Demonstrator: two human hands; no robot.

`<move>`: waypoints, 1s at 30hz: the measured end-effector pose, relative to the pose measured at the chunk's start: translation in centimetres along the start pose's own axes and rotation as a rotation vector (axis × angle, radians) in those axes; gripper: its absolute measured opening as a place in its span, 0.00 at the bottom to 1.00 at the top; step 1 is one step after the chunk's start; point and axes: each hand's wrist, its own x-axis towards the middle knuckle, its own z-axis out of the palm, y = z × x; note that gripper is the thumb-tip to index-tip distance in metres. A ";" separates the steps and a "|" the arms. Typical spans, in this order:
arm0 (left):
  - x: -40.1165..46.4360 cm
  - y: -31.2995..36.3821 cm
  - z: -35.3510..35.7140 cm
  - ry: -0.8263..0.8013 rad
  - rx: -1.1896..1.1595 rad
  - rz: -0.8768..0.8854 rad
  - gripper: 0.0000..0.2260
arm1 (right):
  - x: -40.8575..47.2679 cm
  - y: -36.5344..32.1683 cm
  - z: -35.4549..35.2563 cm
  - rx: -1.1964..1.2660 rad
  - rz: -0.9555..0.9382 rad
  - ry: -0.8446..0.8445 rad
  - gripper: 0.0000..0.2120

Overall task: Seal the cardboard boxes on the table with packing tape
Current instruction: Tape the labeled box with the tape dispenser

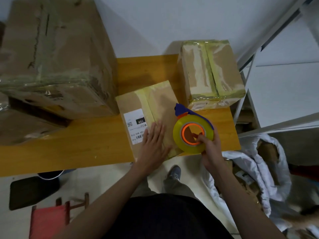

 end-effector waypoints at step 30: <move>-6.1 -3.4 -1.4 -0.018 -0.101 -0.212 0.56 | -1.0 0.4 -0.7 0.027 0.013 -0.114 0.32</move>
